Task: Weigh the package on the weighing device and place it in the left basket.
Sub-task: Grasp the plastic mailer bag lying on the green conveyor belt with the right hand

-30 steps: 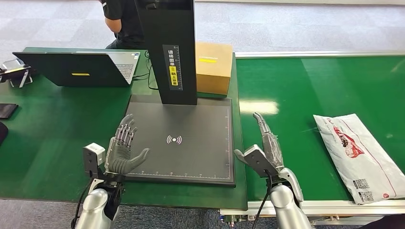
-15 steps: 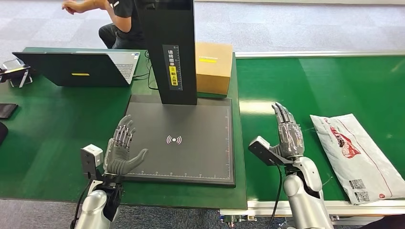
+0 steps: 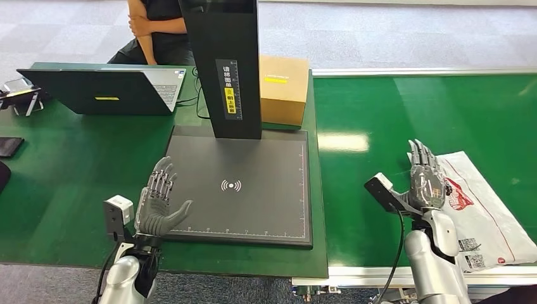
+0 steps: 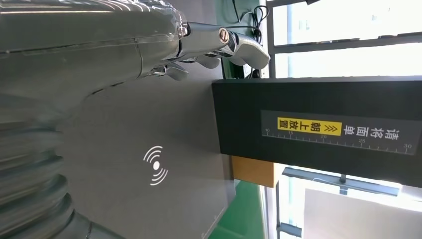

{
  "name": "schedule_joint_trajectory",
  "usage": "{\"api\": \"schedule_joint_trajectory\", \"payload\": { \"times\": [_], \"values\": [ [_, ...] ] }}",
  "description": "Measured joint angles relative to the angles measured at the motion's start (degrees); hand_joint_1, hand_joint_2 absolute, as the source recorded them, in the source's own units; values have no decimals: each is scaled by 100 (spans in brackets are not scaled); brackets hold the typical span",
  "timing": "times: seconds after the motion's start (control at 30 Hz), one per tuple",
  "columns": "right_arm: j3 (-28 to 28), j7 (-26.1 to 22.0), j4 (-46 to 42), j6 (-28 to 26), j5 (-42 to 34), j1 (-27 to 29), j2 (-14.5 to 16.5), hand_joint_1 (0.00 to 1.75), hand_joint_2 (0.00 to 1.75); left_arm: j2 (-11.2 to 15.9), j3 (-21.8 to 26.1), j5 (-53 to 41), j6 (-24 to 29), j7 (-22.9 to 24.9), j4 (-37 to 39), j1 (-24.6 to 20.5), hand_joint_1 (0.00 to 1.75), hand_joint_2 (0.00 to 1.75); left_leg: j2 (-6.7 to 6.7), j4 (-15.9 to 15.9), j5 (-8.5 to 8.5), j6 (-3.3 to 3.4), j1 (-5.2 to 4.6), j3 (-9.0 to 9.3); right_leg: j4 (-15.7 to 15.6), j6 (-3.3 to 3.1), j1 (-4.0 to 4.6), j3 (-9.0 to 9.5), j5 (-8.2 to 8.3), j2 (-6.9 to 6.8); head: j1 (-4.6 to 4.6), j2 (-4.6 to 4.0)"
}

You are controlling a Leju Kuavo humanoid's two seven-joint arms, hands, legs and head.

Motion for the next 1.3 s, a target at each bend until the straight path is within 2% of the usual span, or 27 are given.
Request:
{"api": "schedule_joint_trajectory", "payload": {
  "times": [0.33, 0.67, 0.87, 1.23, 1.3],
  "values": [
    [-768, 245, 289, 26, -380, 192, -132, 0, 175, 12, 8, -3, -25, 4, 0, 32, 0, 175, 0, 0, 0, 0, 0, -3, 0, 1, 0, -2, 0, 0, 0, 0],
    [-1504, 724, 993, 212, -142, 206, -336, 0, 175, 16, 20, -62, -75, 60, 0, 4, 0, 175, 0, 0, -1, 1, -1, -3, -1, 1, -1, -3, 0, 0, 1, 0],
    [-1742, 1116, 1522, 544, 187, 183, -452, 0, 175, 17, 27, -78, -91, 93, 0, -41, 0, 175, 0, 0, -1, 1, 0, -3, -1, 1, -1, -3, 0, 0, 1, 0],
    [-2014, 1623, 1920, 588, 421, 59, -498, 0, 175, 17, 54, -139, -103, 132, 0, -62, 0, 175, -1, 1, -1, 3, 0, 4, -3, 5, -2, 8, -2, -3, 0, 0],
    [-2042, 1659, 1950, 585, 449, 37, -497, 21, 175, 16, 58, -146, -106, 138, 0, -67, 0, 175, -1, 2, -3, 7, 0, 7, -4, 7, -4, 12, -2, -3, 0, 0]
  ]
}}
